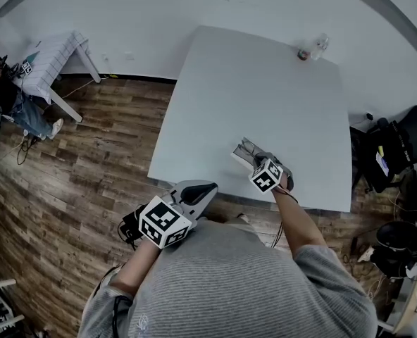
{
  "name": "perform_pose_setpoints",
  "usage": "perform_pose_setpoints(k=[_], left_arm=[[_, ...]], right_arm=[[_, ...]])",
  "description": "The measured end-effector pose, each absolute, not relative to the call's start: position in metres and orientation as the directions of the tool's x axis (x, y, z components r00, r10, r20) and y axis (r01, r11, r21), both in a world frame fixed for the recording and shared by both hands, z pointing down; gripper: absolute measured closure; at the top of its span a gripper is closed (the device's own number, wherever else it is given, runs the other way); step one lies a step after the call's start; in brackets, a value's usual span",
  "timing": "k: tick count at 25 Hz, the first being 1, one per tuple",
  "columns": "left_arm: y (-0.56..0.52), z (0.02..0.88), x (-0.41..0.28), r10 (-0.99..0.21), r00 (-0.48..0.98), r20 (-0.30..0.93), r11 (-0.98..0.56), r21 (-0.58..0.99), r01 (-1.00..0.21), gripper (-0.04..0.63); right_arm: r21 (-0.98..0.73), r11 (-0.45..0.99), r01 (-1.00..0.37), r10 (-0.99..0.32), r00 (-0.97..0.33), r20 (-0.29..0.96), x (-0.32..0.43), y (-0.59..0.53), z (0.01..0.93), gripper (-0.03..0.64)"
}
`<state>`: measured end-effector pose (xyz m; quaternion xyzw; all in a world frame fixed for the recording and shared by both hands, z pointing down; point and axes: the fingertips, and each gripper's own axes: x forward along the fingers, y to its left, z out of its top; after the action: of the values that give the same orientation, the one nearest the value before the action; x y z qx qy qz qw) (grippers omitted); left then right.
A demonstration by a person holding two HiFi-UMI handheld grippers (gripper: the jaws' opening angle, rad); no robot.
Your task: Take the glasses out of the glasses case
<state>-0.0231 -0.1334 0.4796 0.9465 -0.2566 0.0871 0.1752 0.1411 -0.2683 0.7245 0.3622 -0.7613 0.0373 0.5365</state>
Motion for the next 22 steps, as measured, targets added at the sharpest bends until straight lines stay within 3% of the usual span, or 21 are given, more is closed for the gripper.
perform_pose_setpoints(k=[10,22], left_arm=[[-0.134,0.479,-0.022,-0.437,0.865,0.246,-0.822,0.281,-0.495,0.582],[-0.131,0.475,-0.014,-0.425,0.875,0.230,-0.838,0.265,-0.477,0.582]], right_arm=[[0.325,0.678,-0.660,-0.589,-0.223,0.777,0.126,-0.267,0.693,0.584],[0.343,0.577,-0.741,-0.753,-0.319,0.576,0.114,-0.276,0.606,0.584]])
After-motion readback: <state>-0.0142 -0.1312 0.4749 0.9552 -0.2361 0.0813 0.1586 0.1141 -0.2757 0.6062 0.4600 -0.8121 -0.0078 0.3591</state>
